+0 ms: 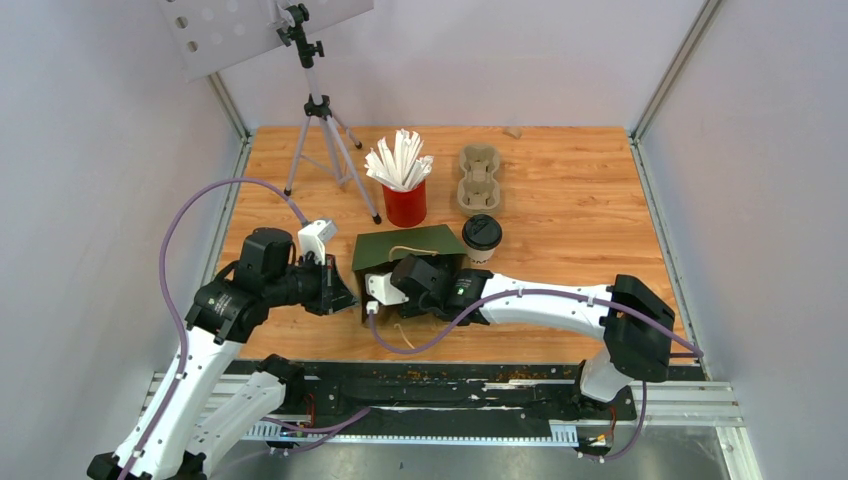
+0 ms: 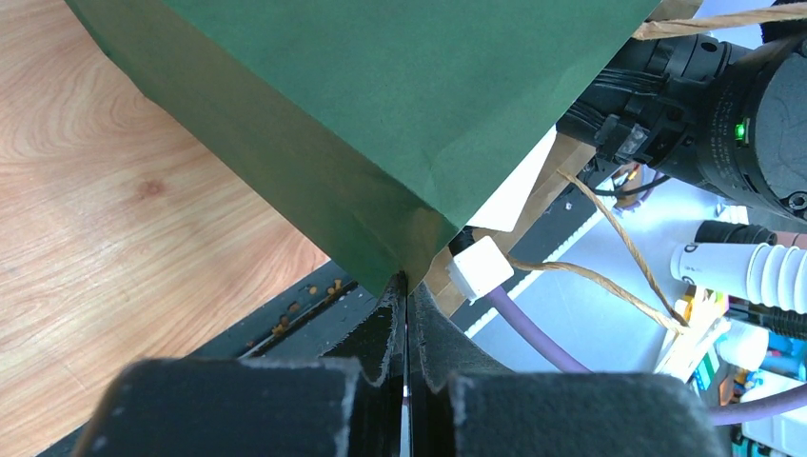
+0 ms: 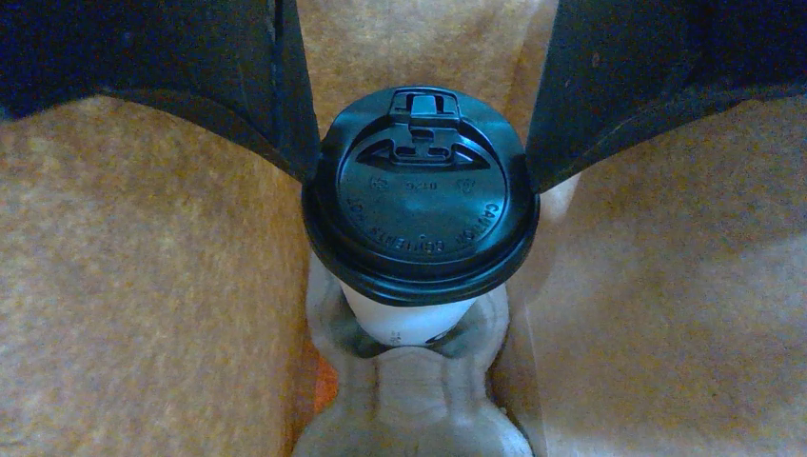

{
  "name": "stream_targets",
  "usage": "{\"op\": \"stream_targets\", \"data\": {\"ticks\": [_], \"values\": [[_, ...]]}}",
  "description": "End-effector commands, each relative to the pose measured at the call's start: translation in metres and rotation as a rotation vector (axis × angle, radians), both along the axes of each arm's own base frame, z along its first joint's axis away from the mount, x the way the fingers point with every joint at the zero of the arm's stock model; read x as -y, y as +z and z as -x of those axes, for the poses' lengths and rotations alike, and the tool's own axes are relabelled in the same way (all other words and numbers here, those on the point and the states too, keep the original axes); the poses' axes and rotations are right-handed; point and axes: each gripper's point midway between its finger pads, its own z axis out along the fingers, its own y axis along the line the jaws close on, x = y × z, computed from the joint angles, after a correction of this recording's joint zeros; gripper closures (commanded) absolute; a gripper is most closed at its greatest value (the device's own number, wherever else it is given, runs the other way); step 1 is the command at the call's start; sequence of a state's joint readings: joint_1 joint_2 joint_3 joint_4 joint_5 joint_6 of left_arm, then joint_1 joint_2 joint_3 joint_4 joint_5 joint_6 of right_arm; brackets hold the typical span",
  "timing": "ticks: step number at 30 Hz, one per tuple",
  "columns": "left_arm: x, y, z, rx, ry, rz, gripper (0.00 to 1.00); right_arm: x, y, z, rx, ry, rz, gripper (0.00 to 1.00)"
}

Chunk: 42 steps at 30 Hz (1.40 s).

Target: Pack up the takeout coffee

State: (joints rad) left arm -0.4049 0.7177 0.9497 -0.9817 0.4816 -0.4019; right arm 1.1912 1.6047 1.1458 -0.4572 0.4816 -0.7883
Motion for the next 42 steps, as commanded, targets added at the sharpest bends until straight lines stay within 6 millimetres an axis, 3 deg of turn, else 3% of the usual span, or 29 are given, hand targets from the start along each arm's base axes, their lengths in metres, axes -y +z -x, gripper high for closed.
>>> {"op": "stream_targets", "data": {"ticks": [1,42], "values": [[0.005,0.018,-0.005,0.064,-0.025,0.032,1.00,-0.002,0.002,-0.002,-0.001,0.000,-0.033,0.29],[0.005,0.018,-0.005,0.067,-0.050,0.017,1.00,0.003,-0.013,-0.007,-0.023,-0.070,-0.050,0.25]]}}
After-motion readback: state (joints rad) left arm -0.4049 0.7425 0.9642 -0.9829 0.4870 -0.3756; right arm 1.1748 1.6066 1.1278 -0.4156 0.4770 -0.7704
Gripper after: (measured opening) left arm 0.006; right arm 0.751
